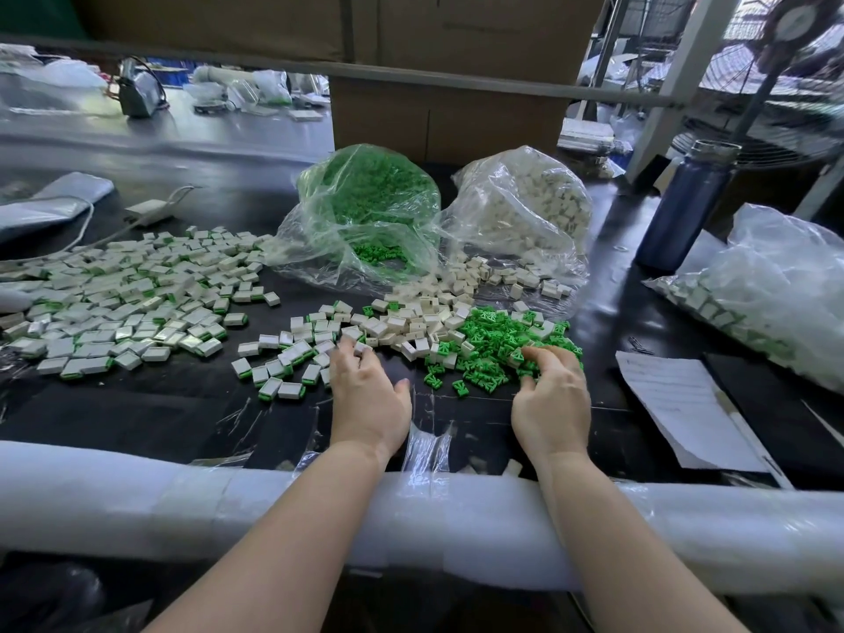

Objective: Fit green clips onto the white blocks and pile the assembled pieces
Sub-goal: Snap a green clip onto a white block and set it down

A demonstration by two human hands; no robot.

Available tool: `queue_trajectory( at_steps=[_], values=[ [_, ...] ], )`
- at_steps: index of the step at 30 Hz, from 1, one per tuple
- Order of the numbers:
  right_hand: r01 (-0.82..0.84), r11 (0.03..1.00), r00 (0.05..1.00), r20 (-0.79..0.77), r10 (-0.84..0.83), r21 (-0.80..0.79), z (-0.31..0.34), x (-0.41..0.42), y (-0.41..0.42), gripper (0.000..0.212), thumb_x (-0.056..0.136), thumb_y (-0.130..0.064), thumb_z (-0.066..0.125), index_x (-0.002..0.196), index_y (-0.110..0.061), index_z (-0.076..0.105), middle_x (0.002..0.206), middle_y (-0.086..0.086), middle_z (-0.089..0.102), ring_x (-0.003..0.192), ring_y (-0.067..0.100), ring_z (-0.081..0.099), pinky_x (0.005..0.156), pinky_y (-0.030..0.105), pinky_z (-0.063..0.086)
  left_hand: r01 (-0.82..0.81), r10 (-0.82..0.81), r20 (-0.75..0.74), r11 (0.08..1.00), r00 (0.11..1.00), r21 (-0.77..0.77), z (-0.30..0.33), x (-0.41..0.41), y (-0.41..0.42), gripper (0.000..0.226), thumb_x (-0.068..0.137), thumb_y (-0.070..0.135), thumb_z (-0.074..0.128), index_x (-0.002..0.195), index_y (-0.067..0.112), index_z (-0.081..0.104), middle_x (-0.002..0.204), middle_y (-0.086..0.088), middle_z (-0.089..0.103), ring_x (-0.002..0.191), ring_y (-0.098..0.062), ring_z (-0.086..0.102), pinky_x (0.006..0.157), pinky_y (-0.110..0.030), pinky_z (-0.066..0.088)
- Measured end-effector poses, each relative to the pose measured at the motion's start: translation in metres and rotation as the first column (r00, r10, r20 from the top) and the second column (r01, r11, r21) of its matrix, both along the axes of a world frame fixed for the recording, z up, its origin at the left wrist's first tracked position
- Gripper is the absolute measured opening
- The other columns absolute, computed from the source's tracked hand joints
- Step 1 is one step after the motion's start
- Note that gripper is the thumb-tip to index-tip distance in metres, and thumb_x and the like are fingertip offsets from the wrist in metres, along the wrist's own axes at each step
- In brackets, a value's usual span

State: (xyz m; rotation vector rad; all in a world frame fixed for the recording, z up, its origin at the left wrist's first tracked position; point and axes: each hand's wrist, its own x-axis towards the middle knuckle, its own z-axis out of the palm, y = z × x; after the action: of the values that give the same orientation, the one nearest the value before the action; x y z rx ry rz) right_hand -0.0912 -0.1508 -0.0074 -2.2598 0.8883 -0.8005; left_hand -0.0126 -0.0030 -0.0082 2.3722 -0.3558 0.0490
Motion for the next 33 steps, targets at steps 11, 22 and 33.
queue_trajectory(
  at_steps=[11,22,33],
  values=[
    [-0.079,0.997,0.973,-0.217,0.075,-0.011,-0.005,0.006,-0.004,0.04,0.098,-0.015,0.04,0.136,-0.022,0.045,0.147,0.0,0.038,0.136,0.018,0.028,0.112,0.032,0.023,0.114,-0.116,0.066,0.993,0.991,0.031,-0.003,-0.002,0.0,0.048,0.092,0.026,0.053,0.132,0.0,0.044,0.151,-0.007,0.015,0.141,-0.023,0.012,0.115,-0.029,0.012],
    [-0.202,0.977,0.973,-0.128,0.192,-0.069,-0.001,0.005,0.006,0.016,0.088,-0.012,0.061,0.102,-0.016,0.068,0.103,-0.004,0.064,0.103,0.016,0.052,0.079,0.02,0.034,0.176,-0.179,0.074,0.983,0.981,0.045,-0.005,-0.004,0.0,0.043,0.092,0.026,0.054,0.127,0.003,0.049,0.138,-0.005,0.03,0.13,-0.021,0.028,0.109,-0.028,0.025],
    [-0.243,0.961,0.966,-0.129,0.226,-0.133,-0.001,0.007,0.008,0.027,0.09,-0.022,0.059,0.117,-0.02,0.063,0.124,-0.003,0.055,0.12,0.017,0.043,0.103,0.032,0.03,0.22,-0.227,0.123,0.973,0.966,0.064,-0.004,-0.005,-0.001,0.039,0.091,0.026,0.056,0.126,0.01,0.053,0.125,0.0,0.035,0.121,-0.018,0.034,0.104,-0.022,0.027]
  ],
)
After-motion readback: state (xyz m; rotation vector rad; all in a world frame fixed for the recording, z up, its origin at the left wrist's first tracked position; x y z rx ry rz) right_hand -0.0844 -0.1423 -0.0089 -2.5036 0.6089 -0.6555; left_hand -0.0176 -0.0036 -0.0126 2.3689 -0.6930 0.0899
